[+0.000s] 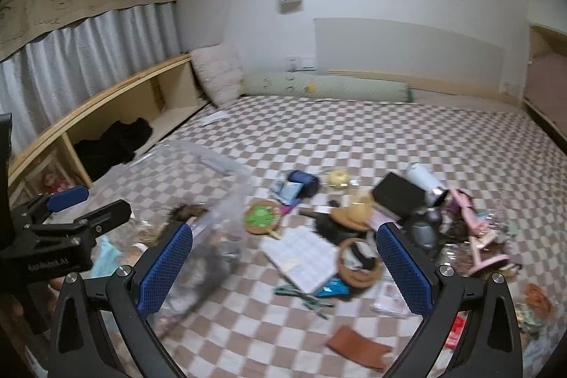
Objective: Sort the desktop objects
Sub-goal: 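Move both tools back from the bin toward the pile, then grasp the brown leather strap with the right tool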
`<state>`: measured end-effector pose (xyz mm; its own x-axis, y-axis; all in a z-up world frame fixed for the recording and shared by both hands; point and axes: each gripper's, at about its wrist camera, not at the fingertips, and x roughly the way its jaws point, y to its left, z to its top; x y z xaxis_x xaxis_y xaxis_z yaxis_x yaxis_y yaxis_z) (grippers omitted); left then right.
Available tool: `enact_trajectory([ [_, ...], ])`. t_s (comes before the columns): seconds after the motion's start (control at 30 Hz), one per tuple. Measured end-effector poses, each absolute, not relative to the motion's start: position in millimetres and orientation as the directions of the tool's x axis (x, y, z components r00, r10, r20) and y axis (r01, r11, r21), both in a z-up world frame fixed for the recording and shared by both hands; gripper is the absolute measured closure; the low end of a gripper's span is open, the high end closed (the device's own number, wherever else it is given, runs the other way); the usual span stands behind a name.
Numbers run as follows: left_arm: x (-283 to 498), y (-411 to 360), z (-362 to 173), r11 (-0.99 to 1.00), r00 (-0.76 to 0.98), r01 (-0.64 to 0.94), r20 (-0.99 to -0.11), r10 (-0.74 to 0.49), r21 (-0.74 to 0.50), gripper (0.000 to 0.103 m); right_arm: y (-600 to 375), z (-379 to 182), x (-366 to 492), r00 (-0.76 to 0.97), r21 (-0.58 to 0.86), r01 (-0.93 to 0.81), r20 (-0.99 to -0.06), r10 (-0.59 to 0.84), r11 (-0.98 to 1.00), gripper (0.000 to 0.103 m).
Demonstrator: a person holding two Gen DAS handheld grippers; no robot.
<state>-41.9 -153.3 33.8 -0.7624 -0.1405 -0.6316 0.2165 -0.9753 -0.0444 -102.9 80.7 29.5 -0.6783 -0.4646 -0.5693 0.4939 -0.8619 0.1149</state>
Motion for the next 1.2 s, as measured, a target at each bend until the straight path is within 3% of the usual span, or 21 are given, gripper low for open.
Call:
enact_trajectory([
  [0.33,-73.7,-88.8,10.8,-0.995,-0.761,0.087,-0.648,-0.040,-0.040,0.002,149.6,-0.7,-120.4,-0.699,0.068,0.402,-0.621,-0.354,-0.913,0.000],
  [0.7,-109.5,-60.2,-33.9,-0.992,-0.714,0.069,-0.700,0.025,-0.106,0.002,193.4,-39.8,-134.5,-0.677,-0.035,0.330,-0.706,-0.210,-0.943,0.000],
  [1.2,-138.2,-32.7,-112.0,-0.999,-0.663,0.012,-0.748,0.020,-0.038,0.002,188.3,-125.7,-143.2,-0.556,-0.148,0.415,-0.822,-0.121,-0.898,0.000],
])
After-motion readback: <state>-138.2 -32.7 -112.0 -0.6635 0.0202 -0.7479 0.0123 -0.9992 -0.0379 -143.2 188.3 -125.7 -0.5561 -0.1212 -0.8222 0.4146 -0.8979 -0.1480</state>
